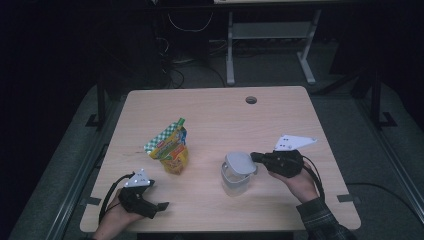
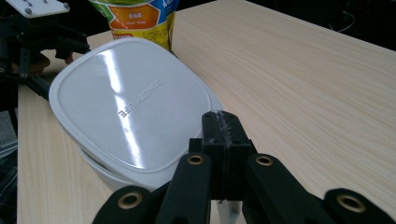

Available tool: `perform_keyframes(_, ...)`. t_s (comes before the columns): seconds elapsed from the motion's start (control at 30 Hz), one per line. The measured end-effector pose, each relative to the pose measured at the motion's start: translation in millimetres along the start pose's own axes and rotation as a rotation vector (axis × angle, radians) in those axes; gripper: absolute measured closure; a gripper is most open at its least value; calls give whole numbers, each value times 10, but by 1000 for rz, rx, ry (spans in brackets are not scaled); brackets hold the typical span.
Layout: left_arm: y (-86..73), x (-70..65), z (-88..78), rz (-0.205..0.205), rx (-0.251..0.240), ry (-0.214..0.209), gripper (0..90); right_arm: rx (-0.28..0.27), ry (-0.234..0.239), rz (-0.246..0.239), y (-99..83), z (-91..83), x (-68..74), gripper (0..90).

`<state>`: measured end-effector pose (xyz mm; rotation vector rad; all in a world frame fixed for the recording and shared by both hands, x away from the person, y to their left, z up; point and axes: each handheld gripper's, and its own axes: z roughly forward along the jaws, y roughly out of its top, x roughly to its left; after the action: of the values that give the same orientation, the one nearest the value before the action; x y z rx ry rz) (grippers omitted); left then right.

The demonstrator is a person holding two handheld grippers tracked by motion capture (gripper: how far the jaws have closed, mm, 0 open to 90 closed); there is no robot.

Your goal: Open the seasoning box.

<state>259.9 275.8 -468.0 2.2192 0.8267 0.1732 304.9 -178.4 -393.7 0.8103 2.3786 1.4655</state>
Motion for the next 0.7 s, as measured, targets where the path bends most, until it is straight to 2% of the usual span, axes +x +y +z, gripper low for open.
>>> perform_keyframes(0.7, 0, -6, -1, -3, -4, 1, 0, 12, -4, 15, -61, 19, -33, 897)
